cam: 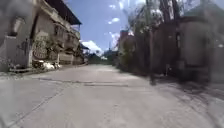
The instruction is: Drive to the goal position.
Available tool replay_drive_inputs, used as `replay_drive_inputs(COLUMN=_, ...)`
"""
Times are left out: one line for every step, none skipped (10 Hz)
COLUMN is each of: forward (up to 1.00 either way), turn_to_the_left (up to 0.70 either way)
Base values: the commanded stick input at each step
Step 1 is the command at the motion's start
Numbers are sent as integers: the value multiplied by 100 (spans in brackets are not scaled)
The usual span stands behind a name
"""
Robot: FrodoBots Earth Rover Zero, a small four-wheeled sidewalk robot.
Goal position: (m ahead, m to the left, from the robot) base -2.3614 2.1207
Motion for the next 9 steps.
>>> replay_drive_inputs(forward=96, turn_to_the_left=0)
replay_drive_inputs(forward=95, turn_to_the_left=0)
replay_drive_inputs(forward=95, turn_to_the_left=0)
replay_drive_inputs(forward=94, turn_to_the_left=-17)
replay_drive_inputs(forward=93, turn_to_the_left=-30)
replay_drive_inputs(forward=92, turn_to_the_left=-28)
replay_drive_inputs(forward=91, turn_to_the_left=-21)
replay_drive_inputs(forward=90, turn_to_the_left=-11)
replay_drive_inputs(forward=90, turn_to_the_left=-3)
